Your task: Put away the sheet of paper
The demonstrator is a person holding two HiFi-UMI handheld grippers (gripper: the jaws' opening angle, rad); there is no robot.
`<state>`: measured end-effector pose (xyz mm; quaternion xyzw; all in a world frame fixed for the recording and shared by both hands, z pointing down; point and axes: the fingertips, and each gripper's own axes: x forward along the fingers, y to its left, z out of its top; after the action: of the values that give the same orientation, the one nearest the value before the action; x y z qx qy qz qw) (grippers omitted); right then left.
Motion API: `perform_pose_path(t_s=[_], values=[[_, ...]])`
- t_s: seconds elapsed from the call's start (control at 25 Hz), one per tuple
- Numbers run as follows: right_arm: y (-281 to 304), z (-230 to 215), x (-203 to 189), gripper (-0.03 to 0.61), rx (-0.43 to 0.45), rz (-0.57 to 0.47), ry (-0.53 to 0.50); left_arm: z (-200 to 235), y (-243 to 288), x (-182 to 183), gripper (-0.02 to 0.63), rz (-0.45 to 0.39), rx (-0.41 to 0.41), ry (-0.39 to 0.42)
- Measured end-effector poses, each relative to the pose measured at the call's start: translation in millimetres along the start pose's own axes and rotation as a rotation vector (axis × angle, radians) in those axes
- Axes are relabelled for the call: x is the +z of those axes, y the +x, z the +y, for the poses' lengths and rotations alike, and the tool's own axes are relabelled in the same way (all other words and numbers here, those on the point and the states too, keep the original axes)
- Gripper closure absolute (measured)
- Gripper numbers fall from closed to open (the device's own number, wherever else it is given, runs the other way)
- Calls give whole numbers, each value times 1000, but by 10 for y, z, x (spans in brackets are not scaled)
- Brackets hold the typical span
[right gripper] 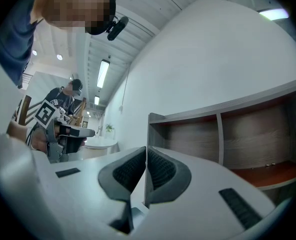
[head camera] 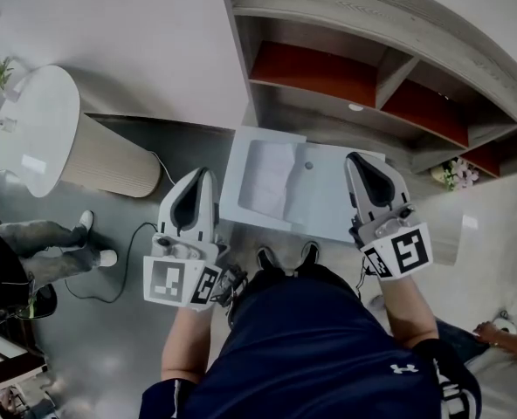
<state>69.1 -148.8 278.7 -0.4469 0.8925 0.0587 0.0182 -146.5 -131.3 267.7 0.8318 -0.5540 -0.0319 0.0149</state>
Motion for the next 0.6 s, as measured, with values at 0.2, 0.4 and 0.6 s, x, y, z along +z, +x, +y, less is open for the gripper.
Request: perform_pose_path(t_s=[0.2, 0.4, 0.6], values=[[5, -7, -27, 560, -4, 3, 6, 21, -2, -20, 598, 1, 2, -3], [19, 1, -21, 560, -5, 1, 6, 40, -3, -23, 598, 1, 6, -5], [21, -7, -8, 560, -6, -5, 3, 46, 0, -51, 598, 4, 6, -9]])
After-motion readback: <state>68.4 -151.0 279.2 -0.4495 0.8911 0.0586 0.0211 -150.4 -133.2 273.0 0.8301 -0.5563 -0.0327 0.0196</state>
